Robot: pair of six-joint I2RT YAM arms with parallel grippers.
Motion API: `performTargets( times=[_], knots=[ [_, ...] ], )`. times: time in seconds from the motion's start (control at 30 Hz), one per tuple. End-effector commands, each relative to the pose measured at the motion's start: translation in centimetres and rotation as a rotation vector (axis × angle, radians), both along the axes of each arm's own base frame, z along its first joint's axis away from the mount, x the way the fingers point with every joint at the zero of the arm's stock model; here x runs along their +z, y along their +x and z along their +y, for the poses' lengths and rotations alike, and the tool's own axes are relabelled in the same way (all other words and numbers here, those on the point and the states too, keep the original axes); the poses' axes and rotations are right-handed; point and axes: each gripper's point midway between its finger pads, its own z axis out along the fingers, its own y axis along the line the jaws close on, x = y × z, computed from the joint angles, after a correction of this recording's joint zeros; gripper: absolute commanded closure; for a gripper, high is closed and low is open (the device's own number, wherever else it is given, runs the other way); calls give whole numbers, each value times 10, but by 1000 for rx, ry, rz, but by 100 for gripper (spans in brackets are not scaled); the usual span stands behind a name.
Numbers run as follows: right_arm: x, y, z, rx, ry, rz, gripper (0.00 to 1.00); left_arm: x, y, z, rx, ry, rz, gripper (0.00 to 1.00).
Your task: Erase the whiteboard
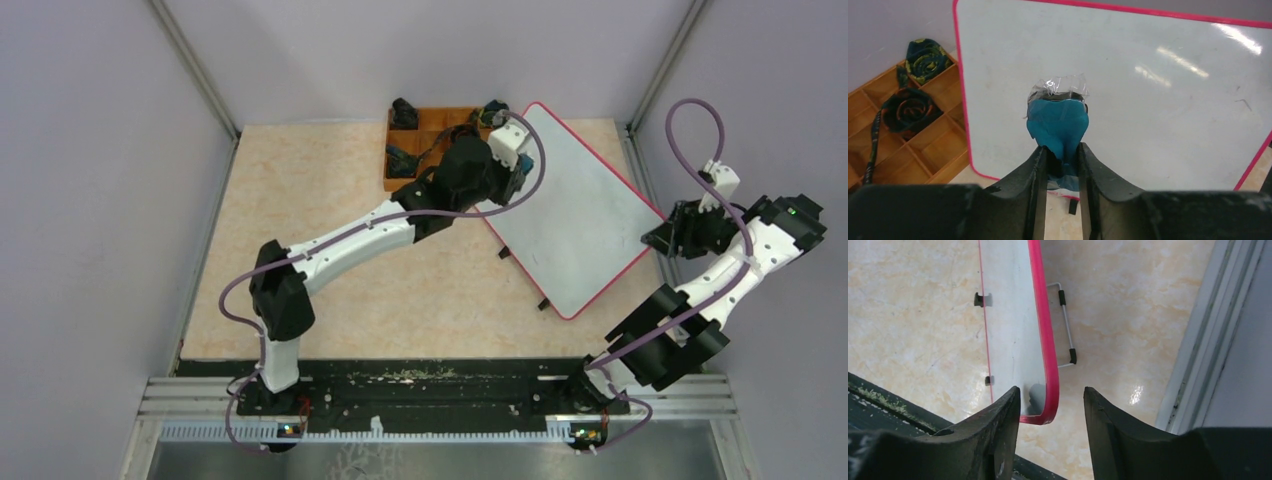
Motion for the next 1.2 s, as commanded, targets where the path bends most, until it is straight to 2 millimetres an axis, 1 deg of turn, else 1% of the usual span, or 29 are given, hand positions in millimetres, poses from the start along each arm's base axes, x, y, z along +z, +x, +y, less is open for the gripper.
performTargets(
  times=[0.0, 0.03, 0.13, 0.2, 0.3, 0.37, 0.4, 0.47, 0.53, 0.6, 0.67, 0.73, 0.77, 0.8, 0.87, 0.97, 1.07, 1.1, 1.13, 1.17],
  knots=[
    [18, 11, -15, -48, -80, -51, 48, -5, 9, 31, 78, 44, 15, 65],
    [22, 13, -17, -61, -88, -59, 43, -4, 13, 40, 107, 51, 4, 63],
    [34, 19, -26, -113, -107, -80, 38, 3, 30, 71, 199, 63, -21, 58],
    [45, 23, -32, -150, -123, -98, 36, 8, 46, 98, 265, 65, -25, 56],
    [68, 29, -45, -237, -153, -132, 36, 17, 61, 130, 318, 54, -23, 55],
    [88, 32, -53, -300, -181, -169, 35, 18, 70, 150, 351, 58, -15, 55],
    [105, 35, -58, -331, -211, -209, 35, 19, 73, 159, 365, 62, -8, 56],
    [136, 36, -61, -384, -232, -272, 33, 18, 79, 177, 390, 67, 14, 57],
    [174, 37, -58, -418, -236, -353, 31, 16, 81, 192, 416, 71, 37, 58],
    [209, 37, -47, -415, -217, -424, 30, 10, 78, 201, 420, 64, 92, 59],
    [238, 36, -29, -373, -180, -482, 29, 2, 71, 207, 415, 50, 140, 61],
    [259, 34, -3, -290, -127, -528, 29, -8, 62, 212, 415, 48, 175, 62],
    [266, 32, 9, -246, -102, -545, 29, -14, 58, 215, 422, 50, 192, 62],
    [270, 29, 21, -207, -79, -556, 30, -27, 53, 219, 433, 64, 215, 63],
    [273, 23, 40, -143, -45, -571, 30, -40, 46, 229, 461, 66, 232, 63],
    [269, 12, 65, -90, -39, -589, 30, -56, 36, 243, 486, 78, 261, 64],
    [256, -1, 86, -66, -54, -600, 29, -71, 26, 253, 500, 94, 295, 64],
    [248, -5, 91, -64, -49, -594, 29, -76, 22, 256, 505, 99, 305, 64],
    [236, -8, 96, -60, -33, -577, 29, -80, 19, 259, 510, 102, 316, 64],
    [228, -16, 105, -51, -39, -577, 29, -84, 16, 262, 515, 104, 328, 64]
  ],
)
